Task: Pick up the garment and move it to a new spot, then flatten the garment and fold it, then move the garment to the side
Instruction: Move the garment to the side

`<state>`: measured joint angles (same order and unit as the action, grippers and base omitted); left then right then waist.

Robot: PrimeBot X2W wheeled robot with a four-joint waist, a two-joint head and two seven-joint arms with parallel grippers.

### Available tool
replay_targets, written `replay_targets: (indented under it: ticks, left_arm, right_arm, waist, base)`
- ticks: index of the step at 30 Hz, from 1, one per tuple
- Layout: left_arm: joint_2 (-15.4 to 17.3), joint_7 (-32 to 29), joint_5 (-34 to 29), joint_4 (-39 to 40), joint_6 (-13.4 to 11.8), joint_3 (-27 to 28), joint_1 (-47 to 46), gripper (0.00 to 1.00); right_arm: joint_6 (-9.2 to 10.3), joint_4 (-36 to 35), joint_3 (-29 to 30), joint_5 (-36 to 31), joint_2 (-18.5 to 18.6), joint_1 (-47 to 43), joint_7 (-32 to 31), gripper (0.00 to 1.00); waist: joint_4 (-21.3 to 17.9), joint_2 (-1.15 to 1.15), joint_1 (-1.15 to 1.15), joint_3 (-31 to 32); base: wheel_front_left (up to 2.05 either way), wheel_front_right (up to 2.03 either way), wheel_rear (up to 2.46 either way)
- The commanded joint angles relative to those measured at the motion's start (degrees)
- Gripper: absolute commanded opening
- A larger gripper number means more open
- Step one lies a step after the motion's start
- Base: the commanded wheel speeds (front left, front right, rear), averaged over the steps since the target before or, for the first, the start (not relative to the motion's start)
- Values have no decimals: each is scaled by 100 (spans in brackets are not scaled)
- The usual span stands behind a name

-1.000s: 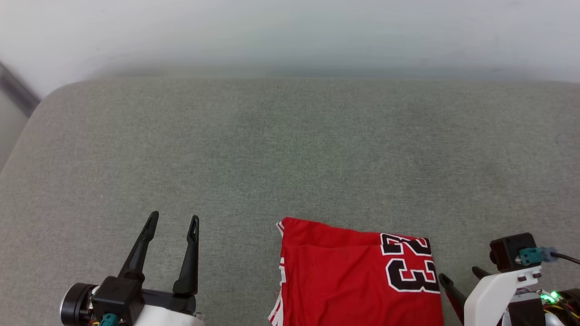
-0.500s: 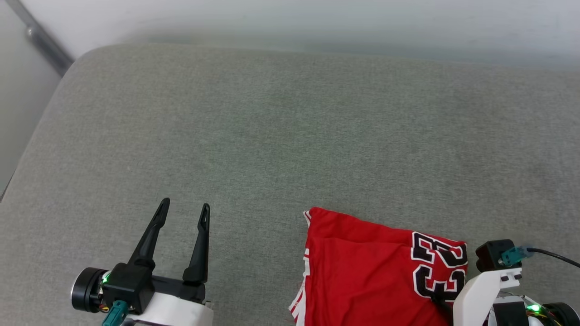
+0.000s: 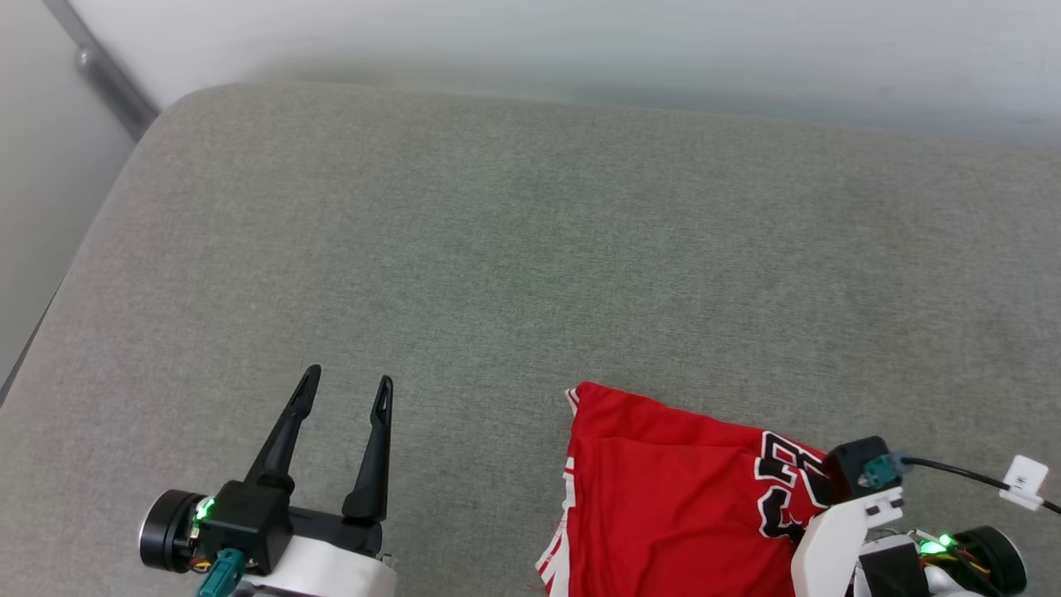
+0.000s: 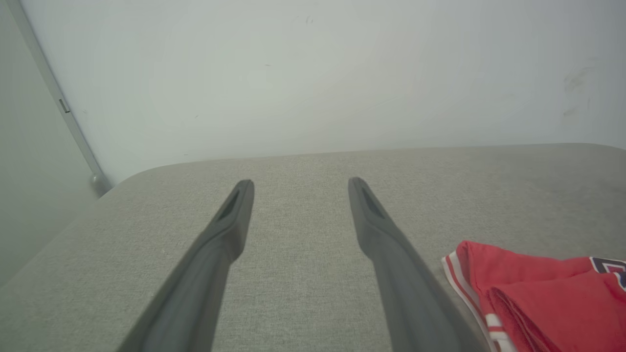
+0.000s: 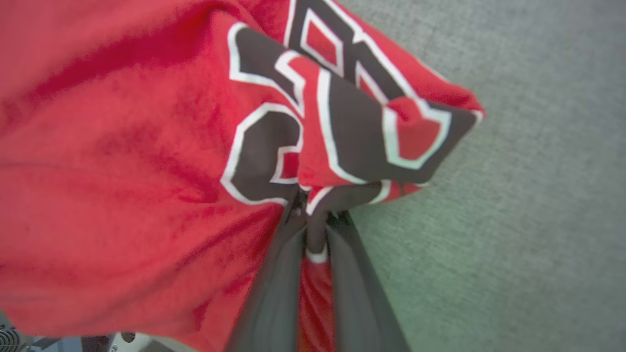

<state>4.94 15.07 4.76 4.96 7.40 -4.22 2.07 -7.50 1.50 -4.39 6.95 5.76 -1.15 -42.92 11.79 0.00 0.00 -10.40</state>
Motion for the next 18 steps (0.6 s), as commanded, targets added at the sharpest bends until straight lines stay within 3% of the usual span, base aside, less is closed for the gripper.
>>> replay_targets:
  ticks: [1,4,9,18]
  left_arm:
    - [22,11,-52,-30,5,-16,54,100]
    - [7,11,-47,-51,5,-97,96,100]
    - [-36,11,52,8,5,-269,90,100]
    - [-21,11,-18,139,5,-664,-348,100]
  right_arm:
    - [4,61,-137,-181,172,80,82,0]
    - [6,-174,-366,-301,411,295,157,0]
    - [4,-519,-802,-526,1143,662,-11,0]
    - [6,-632,-1313,-449,2851,1829,-213,0]
  waist:
    - [-105,0,0,85]
    - [-295,0,0,175]
    - [-700,0,0,240]
    - [-1602,0,0,-413]
  base:
    - [0,0,0]
    - [0,0,0]
    - [0,0,0]
    - [0,0,0]
